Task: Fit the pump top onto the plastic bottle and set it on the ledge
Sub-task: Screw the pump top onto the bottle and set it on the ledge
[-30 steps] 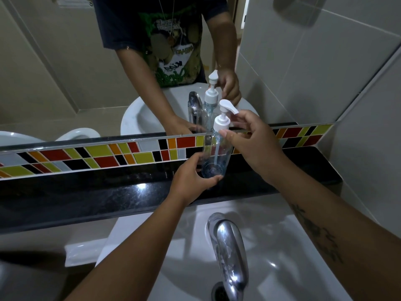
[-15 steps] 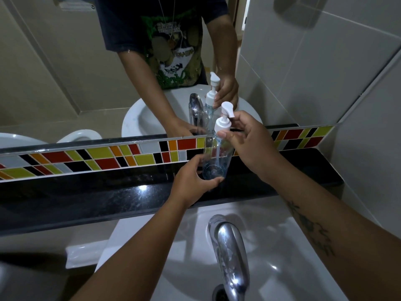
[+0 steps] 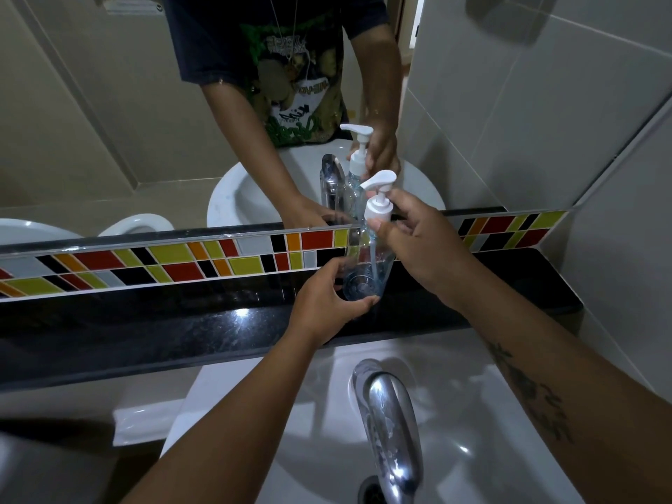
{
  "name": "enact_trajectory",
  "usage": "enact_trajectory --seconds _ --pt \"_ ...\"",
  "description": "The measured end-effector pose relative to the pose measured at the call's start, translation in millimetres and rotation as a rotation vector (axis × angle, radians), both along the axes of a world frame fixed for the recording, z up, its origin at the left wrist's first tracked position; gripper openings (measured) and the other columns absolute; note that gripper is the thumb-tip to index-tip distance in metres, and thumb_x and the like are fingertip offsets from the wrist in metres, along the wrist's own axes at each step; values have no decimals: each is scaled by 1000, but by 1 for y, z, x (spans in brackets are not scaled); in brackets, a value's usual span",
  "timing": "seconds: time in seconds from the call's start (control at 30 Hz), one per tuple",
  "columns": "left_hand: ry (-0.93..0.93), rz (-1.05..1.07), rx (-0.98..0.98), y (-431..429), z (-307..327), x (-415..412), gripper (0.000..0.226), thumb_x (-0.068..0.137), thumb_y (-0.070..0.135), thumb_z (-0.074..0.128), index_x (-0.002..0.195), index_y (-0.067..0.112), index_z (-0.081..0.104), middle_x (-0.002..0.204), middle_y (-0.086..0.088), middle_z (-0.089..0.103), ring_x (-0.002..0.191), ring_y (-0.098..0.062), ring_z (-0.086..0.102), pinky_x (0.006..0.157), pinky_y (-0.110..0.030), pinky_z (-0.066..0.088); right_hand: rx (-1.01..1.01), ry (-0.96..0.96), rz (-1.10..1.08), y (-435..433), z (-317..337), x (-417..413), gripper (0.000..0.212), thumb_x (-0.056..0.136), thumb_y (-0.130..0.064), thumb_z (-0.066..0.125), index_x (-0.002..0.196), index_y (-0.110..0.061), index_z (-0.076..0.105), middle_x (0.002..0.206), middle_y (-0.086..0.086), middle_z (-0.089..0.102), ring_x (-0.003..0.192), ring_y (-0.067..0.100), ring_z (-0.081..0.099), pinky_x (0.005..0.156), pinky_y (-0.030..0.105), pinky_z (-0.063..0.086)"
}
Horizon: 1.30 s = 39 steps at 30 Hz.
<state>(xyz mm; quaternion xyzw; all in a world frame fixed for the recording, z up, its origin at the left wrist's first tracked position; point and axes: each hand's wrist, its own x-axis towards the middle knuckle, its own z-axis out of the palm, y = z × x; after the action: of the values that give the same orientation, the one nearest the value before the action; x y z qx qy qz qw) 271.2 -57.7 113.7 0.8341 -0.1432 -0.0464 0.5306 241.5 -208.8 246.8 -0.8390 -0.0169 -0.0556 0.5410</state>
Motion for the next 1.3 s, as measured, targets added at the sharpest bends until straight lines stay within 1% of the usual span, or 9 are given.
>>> enact_trajectory --seconds 0.07,0.27,0.37,0.5,0.6,0.7,0.93,1.07,1.3 --pt "0 0 0 0 0 0 67 72 36 89 130 33 56 126 17 64 115 -3 60 95 -22 50 5 -23 -19 1 1 -1 36 95 -22 58 131 -22 56 118 -6 68 104 1 65 85 17 52" --pt "-13 -3 13 0 1 -1 68 73 36 89 131 32 55 127 16 64 115 -3 60 93 -18 49 -16 -143 -238 11 -2 7 38 72 -28 83 98 -18 56 97 -5 66 88 7 64 76 24 54" --pt "-11 0 13 0 1 -1 68 73 36 89 132 31 55 128 15 64 116 -4 60 91 -17 49 5 -76 -162 6 1 5 41 76 -29 79 110 -22 58 113 -1 65 99 9 64 83 27 55" --pt "-22 4 16 -1 0 0 68 72 37 89 132 29 57 126 16 65 114 -2 60 94 -20 50 41 -28 -15 -3 5 0 33 92 -19 63 124 -24 60 111 -10 67 102 -4 62 79 9 50" --pt "-13 12 13 -1 1 0 69 71 37 89 132 30 56 125 17 65 113 -1 60 91 -17 48 44 -76 -135 4 3 5 30 84 -20 72 112 -18 60 108 -4 68 101 9 65 84 24 55" --pt "1 11 9 -1 2 -1 69 72 35 89 132 29 57 123 19 64 110 2 60 86 -11 45 38 -124 -205 12 2 8 38 74 -22 82 98 -22 53 96 -7 63 85 5 61 73 21 54" --pt "-2 4 11 -1 2 0 70 73 36 89 134 27 56 125 17 64 110 1 60 86 -12 46 94 -2 5 -1 13 -4 27 94 -16 60 119 -24 62 103 -13 70 93 -4 67 79 13 52" --pt "-12 11 19 -2 0 0 70 72 37 89 133 28 56 126 17 64 112 0 60 90 -16 48 70 -20 -99 2 12 4 35 85 -20 72 118 -18 60 103 -7 71 93 5 68 86 27 56" --pt "-5 7 13 -1 2 0 67 72 37 89 130 30 56 123 19 64 111 5 58 87 -12 44 106 -8 -89 5 7 2 52 82 -21 75 130 -18 54 120 -4 65 106 4 63 88 22 55"
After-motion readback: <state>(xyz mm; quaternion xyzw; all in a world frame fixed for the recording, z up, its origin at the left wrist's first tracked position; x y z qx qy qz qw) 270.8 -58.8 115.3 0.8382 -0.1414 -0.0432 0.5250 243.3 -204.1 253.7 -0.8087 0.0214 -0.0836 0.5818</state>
